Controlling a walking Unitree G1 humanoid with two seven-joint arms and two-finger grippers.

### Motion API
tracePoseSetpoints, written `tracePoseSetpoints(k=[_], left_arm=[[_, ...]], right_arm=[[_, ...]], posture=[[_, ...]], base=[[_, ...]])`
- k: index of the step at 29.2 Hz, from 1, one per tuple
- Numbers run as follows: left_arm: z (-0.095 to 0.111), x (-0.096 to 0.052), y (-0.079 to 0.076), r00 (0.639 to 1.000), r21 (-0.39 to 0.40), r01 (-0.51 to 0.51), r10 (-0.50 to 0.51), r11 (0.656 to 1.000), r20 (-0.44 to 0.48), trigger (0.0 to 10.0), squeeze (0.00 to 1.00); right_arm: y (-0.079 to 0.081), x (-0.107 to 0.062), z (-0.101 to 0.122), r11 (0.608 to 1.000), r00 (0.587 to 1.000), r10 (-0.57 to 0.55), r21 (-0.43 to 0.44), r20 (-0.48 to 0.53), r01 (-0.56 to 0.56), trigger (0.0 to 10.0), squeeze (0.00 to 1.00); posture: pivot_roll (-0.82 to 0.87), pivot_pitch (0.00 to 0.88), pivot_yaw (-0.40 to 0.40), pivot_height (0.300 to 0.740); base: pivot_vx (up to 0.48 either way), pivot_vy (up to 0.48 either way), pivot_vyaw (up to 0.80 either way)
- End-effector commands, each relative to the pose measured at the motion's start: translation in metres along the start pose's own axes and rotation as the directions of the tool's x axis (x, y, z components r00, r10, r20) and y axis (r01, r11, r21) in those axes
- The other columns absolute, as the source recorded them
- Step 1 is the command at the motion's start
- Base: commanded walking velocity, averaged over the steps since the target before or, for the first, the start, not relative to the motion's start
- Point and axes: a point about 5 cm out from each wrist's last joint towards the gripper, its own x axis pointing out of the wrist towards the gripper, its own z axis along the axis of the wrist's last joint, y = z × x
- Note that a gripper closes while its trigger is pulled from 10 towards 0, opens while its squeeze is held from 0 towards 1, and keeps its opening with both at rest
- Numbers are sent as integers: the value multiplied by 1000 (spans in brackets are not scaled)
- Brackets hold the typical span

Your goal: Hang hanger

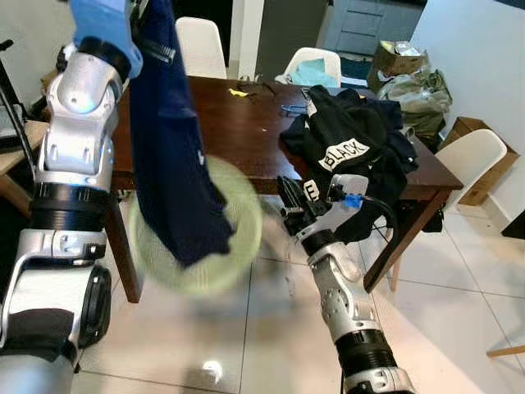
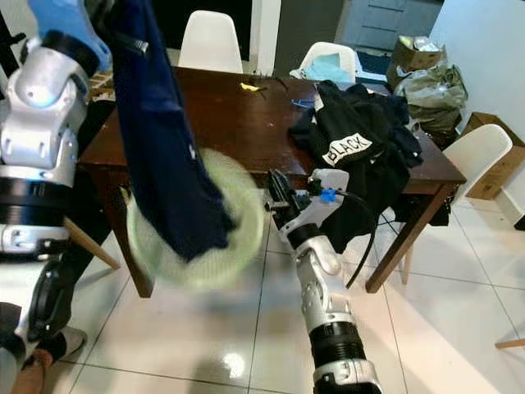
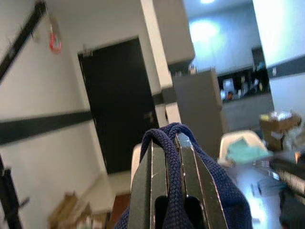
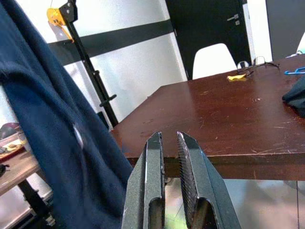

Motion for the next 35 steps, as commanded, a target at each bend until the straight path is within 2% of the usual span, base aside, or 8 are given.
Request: tracePoseSetpoints(k=[1,21,22,24,25,28,29,35], left_arm=[[1,-2,-7,1000,-31,2,-2,1000,4,10000,0],[-77,-77,-38,922,-204,76,-146,976,-358,10000,0],[-89,-100,-59,871,-276,186,-288,943,-398,10000,0],[-89,-100,-59,871,-276,186,-288,943,-398,10000,0],[-104,-133,-84,782,-359,294,-439,886,-443,10000,0],[-104,-133,-84,782,-359,294,-439,886,-443,10000,0],[-124,-169,-104,664,-421,348,-537,838,-520,10000,0],[-173,-242,-115,481,-415,174,-445,893,-756,10000,0]], right_arm=[[-4,-3,0,1000,1000,-15,-1,-6,15,10000,0],[-12,-13,-13,998,995,-53,-32,-80,51,10000,0],[-16,-17,-19,996,989,-76,-50,-123,71,10000,0],[-16,-17,-19,996,989,-76,-50,-123,71,10000,0],[-22,-23,-29,993,977,-108,-74,-186,96,10000,0],[-22,-23,-29,993,977,-108,-74,-186,96,10000,0],[-30,-32,-45,986,944,-152,-113,-293,124,10000,0],[-47,-70,-89,971,814,-223,-200,-537,134,10000,0]], posture=[[20,54,-101,740],[16,63,-95,740],[16,63,-95,740],[16,63,-95,740],[14,62,-91,740],[14,62,-91,740],[16,59,-92,740],[16,54,-95,740]], base=[[0,0,0],[0,0,0],[0,0,0],[0,0,0],[0,0,0],[0,0,0],[0,0,0],[0,0,0]])
